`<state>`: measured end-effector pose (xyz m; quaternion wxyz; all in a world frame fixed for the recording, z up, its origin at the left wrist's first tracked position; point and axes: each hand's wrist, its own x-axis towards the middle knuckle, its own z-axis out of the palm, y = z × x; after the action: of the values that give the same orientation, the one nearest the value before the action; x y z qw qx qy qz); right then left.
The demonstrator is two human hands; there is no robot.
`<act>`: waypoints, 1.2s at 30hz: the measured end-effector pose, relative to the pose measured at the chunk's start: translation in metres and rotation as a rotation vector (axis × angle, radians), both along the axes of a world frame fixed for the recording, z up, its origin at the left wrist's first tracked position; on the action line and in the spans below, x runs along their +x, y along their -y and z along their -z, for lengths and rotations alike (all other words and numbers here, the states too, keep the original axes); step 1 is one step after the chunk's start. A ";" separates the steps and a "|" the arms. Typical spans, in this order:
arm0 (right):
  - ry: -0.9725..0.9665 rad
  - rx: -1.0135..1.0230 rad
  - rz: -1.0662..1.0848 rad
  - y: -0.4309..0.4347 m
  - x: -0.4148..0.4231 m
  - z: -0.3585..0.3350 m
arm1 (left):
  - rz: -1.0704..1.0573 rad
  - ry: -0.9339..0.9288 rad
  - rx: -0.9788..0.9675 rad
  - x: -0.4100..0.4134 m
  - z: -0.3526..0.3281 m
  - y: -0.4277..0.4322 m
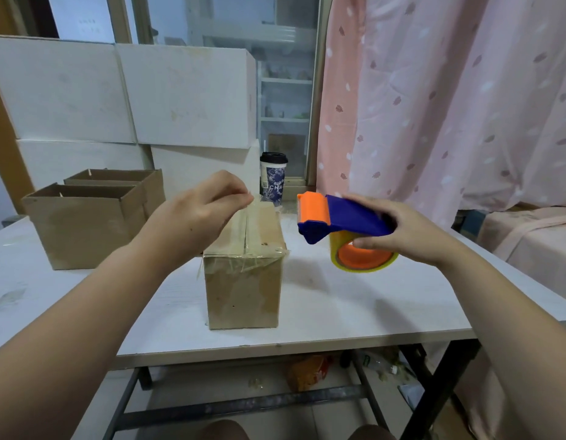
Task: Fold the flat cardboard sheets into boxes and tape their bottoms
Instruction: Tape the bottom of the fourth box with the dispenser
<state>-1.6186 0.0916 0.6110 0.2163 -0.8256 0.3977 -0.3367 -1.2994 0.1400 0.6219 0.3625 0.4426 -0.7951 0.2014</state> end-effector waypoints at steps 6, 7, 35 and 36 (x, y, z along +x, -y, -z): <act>-0.198 -0.395 0.185 0.002 -0.001 -0.005 | -0.022 0.142 0.068 0.003 0.000 -0.001; -0.198 -0.437 0.203 0.003 0.001 -0.004 | -0.062 0.202 0.036 0.002 -0.001 -0.001; -0.136 -0.984 0.474 -0.001 0.052 0.030 | 0.233 -1.469 0.037 -0.075 0.006 -0.007; -0.121 -0.995 0.500 -0.001 0.055 0.032 | 0.255 -1.513 0.053 -0.079 0.006 -0.007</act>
<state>-1.5640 0.0927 0.5793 -0.3091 -0.7267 0.3861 -0.4768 -1.3786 0.1471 0.6161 0.8175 0.3733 -0.3800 -0.2190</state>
